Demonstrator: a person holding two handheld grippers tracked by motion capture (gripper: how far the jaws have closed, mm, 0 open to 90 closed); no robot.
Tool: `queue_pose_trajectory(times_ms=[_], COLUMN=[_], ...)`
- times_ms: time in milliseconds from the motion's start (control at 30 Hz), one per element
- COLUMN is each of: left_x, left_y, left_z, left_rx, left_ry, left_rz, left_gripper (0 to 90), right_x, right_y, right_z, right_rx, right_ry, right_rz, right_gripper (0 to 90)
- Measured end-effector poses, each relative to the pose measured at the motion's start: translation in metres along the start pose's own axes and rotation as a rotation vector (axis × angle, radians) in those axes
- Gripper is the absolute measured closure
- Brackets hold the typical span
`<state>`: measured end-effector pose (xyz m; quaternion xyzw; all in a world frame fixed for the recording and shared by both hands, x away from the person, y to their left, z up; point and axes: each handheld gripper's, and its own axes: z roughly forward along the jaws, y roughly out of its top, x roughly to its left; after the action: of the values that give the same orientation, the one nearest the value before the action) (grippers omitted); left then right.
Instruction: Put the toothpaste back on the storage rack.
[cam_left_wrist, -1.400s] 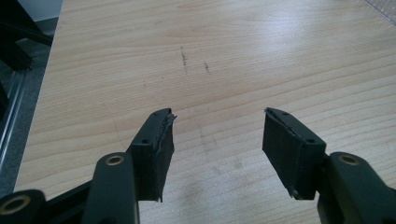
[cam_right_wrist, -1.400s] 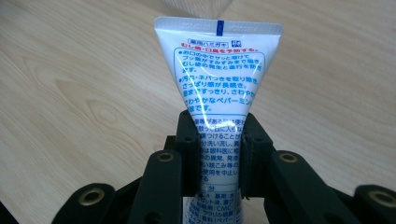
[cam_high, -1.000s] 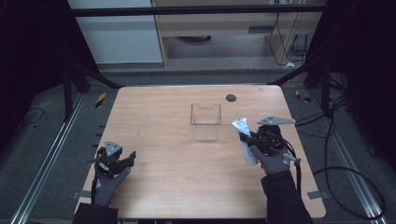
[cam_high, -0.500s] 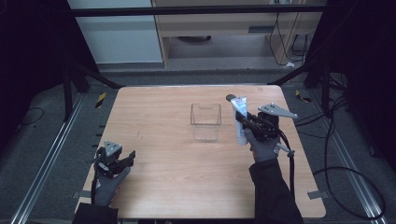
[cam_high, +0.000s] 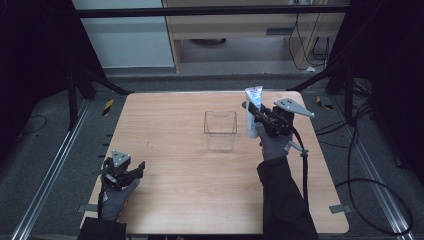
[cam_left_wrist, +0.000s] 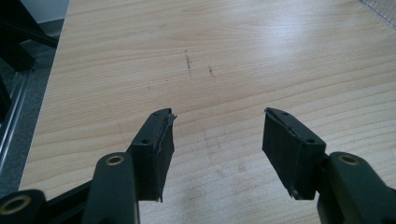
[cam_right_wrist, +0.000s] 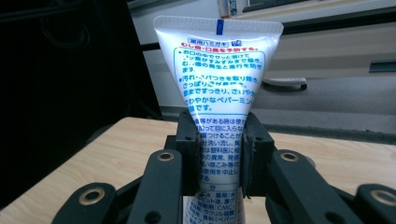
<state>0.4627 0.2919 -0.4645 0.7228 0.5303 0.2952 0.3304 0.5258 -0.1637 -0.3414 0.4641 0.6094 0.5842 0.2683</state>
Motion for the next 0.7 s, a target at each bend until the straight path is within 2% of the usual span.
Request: queue_pose_trajectory(times_ms=[400, 700], left_x=[0.001, 0.001], left_y=[0.000, 0.000], left_z=[0.000, 0.000], left_rx=[-0.002, -0.003], left_ry=[-0.002, -0.002], left_rz=[-0.001, -0.003], left_gripper=[42.3, 42.3], right_x=[0.009, 0.016], right_y=[0.003, 0.001], right_z=[0.037, 0.059], right_rx=[-0.065, -0.078], right_ry=[0.013, 0.014], right_rz=[0.043, 0.058], right_gripper=[72.9, 72.8])
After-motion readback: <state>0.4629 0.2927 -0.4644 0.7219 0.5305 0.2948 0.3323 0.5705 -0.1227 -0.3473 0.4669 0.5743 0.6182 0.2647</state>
